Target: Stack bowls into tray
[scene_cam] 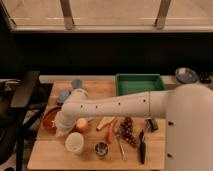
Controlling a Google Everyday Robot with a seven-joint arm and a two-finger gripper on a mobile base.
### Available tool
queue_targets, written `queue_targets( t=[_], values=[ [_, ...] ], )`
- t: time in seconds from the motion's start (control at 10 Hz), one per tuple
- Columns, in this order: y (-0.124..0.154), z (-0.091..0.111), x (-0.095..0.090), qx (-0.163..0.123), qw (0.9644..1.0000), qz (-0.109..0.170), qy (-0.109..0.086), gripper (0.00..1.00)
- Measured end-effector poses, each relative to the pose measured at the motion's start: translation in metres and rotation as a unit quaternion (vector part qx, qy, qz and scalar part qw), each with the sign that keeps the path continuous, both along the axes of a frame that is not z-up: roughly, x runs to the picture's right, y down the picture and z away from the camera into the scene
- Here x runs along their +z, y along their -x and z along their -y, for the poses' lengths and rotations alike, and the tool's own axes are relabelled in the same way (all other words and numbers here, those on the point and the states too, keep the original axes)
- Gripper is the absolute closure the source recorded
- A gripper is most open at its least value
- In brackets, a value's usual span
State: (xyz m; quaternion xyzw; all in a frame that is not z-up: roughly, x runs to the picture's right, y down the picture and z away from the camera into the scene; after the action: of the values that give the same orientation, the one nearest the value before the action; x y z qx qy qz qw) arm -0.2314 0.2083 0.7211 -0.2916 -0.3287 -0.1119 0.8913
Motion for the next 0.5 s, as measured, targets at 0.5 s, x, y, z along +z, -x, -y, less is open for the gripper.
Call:
queue_targets(
  t=[0.5],
  values=[
    [-0.066,0.025,0.001,0.055,0.9978,-0.036,-0.012,1.00]
  ],
)
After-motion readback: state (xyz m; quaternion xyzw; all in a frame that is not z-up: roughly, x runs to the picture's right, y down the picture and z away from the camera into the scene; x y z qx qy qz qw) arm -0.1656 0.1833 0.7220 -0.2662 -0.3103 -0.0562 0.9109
